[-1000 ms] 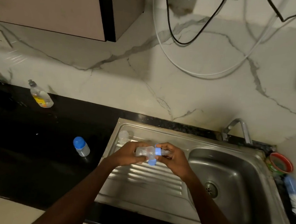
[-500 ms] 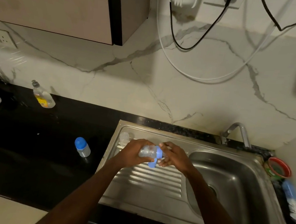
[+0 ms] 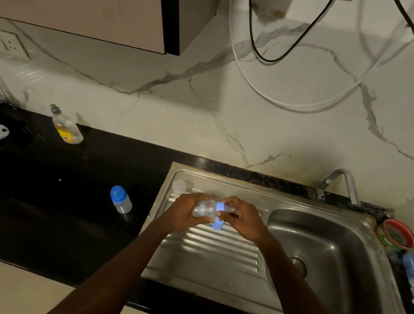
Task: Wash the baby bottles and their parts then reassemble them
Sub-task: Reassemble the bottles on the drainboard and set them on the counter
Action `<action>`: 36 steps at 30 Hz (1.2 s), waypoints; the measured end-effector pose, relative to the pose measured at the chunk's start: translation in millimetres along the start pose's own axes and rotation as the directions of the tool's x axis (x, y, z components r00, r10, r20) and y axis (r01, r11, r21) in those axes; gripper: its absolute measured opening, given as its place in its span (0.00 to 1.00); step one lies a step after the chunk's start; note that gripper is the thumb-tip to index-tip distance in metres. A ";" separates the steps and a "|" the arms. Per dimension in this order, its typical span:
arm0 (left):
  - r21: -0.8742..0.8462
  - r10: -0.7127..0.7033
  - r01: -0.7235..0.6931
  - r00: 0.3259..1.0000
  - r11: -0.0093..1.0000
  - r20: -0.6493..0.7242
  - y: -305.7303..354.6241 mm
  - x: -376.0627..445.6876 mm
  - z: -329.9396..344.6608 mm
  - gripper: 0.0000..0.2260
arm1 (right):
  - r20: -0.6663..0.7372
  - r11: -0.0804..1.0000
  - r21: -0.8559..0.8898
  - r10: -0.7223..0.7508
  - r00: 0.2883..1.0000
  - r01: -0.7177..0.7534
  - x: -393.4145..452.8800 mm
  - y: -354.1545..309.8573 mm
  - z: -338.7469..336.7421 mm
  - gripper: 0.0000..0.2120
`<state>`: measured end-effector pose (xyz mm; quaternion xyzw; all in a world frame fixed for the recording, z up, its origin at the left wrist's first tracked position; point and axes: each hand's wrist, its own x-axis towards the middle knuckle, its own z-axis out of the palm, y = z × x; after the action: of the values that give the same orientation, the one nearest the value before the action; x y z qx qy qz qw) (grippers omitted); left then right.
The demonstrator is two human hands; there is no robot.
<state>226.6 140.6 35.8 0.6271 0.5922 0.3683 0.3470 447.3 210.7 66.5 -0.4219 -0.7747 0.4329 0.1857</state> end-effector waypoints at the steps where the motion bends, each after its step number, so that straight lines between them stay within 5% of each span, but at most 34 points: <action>1: -0.017 0.002 -0.002 1.000 1.000 -0.014 -0.7 -2.3 -0.4 0.25 | -0.008 1.000 0.010 -0.009 1.000 0.009 0.4 -4.1 3.7 0.09; 8: -0.071 -0.032 0.030 0.999 0.997 -0.030 4.4 -11.6 -9.1 0.23 | 0.103 0.999 -0.046 -0.020 0.994 0.025 15.4 -17.6 -1.8 0.11; 12: -0.109 -0.061 0.057 0.997 0.992 -0.038 1.7 -8.2 -17.1 0.22 | 0.014 0.990 -0.102 -0.093 0.996 0.094 18.7 -18.8 7.3 0.14; 25: -0.047 -0.069 0.065 0.993 0.997 -0.098 -11.8 -4.7 -24.9 0.22 | 0.031 0.980 0.181 0.074 0.997 -0.079 35.7 -4.6 29.9 0.14; 28: 0.158 -0.189 0.195 0.981 0.968 -0.047 -25.1 1.2 -39.5 0.29 | -0.016 0.992 -0.022 0.126 0.992 -0.126 42.3 17.9 23.1 0.22; 31: 0.326 -0.264 0.273 0.962 0.905 -0.071 -42.6 -5.4 -45.8 0.26 | -0.146 0.954 -0.253 0.127 0.981 -0.161 36.9 45.5 29.7 0.18; 36: 0.464 -0.252 0.282 0.959 0.840 -0.126 -43.6 -16.6 -25.7 0.30 | -0.110 0.855 -0.438 0.254 0.961 -0.276 32.8 61.7 74.5 0.18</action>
<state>182.4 126.6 9.5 0.5932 0.7561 0.1777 0.2116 410.2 215.8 -28.5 -0.5661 -0.7834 0.2534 0.0404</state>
